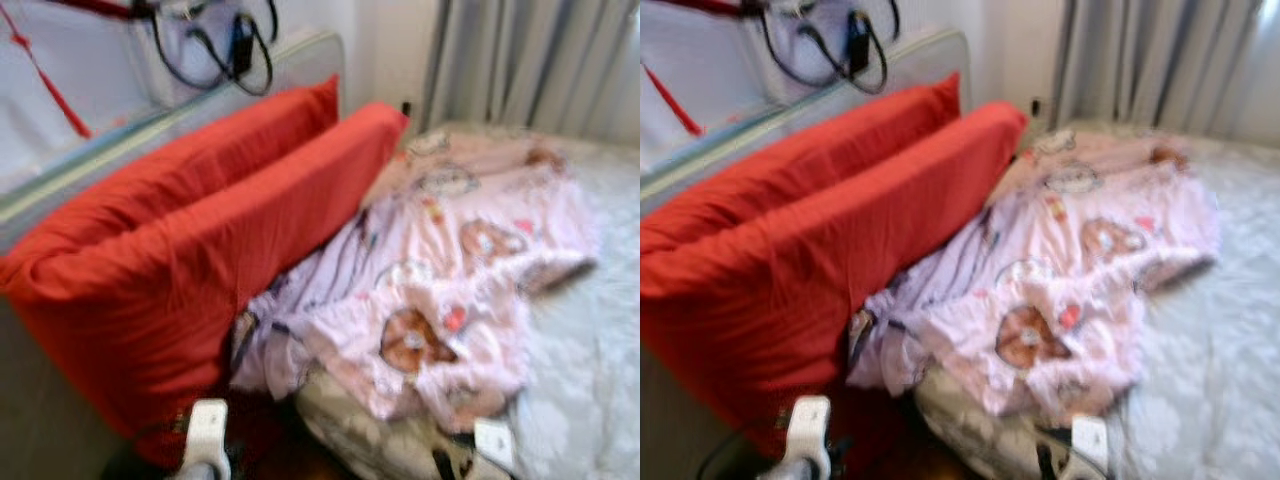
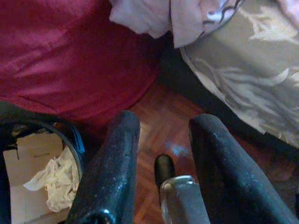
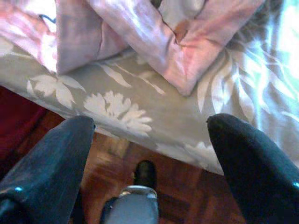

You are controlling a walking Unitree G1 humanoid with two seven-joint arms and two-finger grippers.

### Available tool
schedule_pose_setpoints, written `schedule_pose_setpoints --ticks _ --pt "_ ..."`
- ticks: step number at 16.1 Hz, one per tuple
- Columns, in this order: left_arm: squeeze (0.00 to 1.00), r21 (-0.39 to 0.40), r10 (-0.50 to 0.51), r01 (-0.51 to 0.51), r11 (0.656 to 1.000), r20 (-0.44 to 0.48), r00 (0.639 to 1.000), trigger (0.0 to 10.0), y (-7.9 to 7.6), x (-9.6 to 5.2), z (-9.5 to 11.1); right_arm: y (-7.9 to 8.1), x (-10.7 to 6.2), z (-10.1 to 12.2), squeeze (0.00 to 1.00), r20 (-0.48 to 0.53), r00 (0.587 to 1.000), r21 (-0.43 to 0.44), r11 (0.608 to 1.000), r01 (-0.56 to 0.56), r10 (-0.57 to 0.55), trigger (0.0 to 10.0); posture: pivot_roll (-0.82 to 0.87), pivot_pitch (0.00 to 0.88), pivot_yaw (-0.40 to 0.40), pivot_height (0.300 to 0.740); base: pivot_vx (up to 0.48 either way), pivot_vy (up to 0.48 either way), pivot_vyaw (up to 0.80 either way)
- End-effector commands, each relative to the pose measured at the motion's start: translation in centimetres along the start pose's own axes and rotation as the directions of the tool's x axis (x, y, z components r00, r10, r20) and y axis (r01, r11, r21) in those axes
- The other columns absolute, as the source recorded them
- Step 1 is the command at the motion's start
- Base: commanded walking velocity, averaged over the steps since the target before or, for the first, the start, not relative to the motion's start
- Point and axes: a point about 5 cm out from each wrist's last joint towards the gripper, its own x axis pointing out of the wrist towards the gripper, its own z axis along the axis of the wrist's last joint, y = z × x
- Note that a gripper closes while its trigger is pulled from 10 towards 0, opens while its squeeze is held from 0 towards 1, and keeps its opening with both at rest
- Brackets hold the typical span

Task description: Clean up the room

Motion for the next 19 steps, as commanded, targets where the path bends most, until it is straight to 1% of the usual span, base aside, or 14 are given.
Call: schedule_pose_setpoints --ticks 1,7,10,12,17,19 --pt "0.0 -0.004 0.012 -0.012 1.0 0.016 1.0 10.0 0.6 0.0 0.4 0.6 0.0 -0.2 0.0 -0.006 1.0 0.007 1.0 -0.008 0.008 10.0 -0.01 0.0 0.052 0.74 0.0 0.0 0.0" --pt "0.0 0.021 0.005 -0.004 1.0 -0.015 1.0 10.0 0.3 -0.1 -0.3 0.5 -0.1 -0.8 0.0 -0.02 1.0 0.004 1.0 0.0 0.0 10.0 -0.02 0.0 0.05 0.74 0.0 0.0 0.0" --pt "0.0 0.022 0.01 -0.009 1.0 -0.029 1.0 10.0 0.6 -0.3 -0.9 0.6 -0.2 -1.1 0.0 -0.024 1.0 -0.003 1.0 -0.008 0.008 10.0 -0.02 0.0 0.05 0.74 0.0 -0.269 0.0" --pt "0.0 0.027 0.012 -0.011 1.0 -0.03 0.999 10.0 0.6 -0.3 -0.9 0.7 -0.2 -1.1 0.0 -0.024 1.0 -0.003 1.0 -0.009 0.009 10.0 -0.02 0.0 0.049 0.74 0.0 0.0 0.0" --pt "0.0 0.02 0.005 -0.005 1.0 -0.006 1.0 10.0 0.3 -0.1 -0.3 0.6 -0.2 -0.9 0.0 -0.012 1.0 0.0 1.0 -0.006 0.006 10.0 -0.02 0.0 0.05 0.74 0.0 0.0 0.0" --pt "0.0 0.022 0.01 -0.011 1.0 0.057 0.998 10.0 0.2 0.1 0.9 0.8 0.0 0.1 0.0 0.029 1.0 0.01 1.0 -0.013 0.012 10.0 -0.02 0.0 0.047 0.74 0.0 0.0 0.0"
